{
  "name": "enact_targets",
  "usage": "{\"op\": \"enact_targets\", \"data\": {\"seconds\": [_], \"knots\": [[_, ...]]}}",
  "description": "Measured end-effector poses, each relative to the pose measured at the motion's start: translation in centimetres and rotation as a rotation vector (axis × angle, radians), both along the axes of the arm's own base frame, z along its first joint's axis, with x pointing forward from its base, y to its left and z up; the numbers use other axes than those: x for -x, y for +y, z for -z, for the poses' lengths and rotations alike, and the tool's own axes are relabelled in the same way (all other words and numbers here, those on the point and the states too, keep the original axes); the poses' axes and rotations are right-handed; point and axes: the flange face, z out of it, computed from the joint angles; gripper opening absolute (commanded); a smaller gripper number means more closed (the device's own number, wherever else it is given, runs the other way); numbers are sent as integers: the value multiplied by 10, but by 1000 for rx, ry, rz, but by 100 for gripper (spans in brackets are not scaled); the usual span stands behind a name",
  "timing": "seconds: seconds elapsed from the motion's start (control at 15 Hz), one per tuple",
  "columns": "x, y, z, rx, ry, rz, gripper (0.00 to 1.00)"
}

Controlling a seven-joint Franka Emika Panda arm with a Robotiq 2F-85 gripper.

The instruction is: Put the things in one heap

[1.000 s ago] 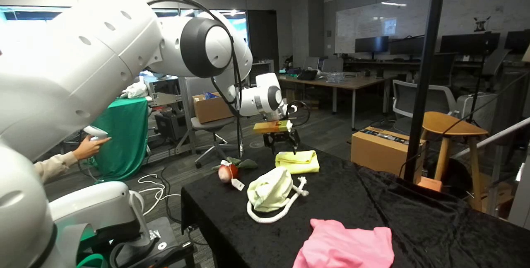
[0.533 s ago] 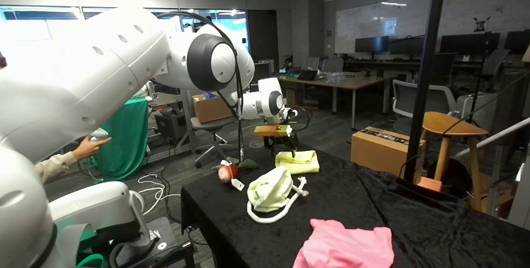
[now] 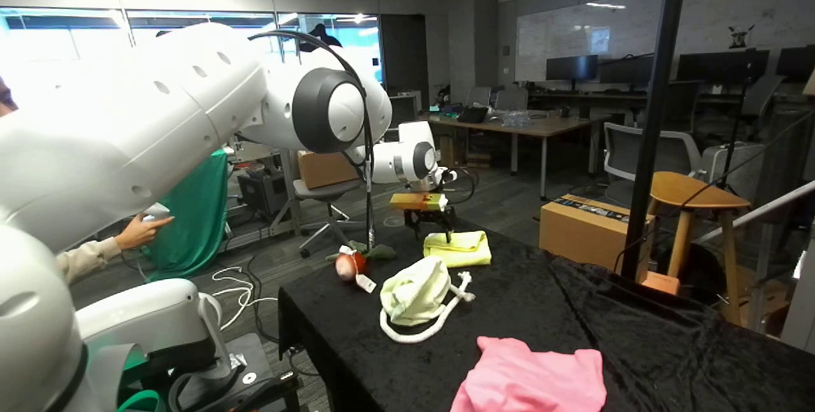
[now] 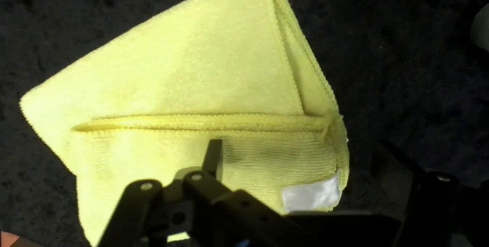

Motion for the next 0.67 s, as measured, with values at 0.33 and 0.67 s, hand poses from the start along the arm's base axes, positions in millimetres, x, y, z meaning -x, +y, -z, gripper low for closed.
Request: {"op": "enact_targets", "data": {"seconds": [0.33, 0.67], "knots": [[-9, -5, 5, 11, -6, 12, 100], [-16, -8, 7, 20, -10, 22, 100]]}}
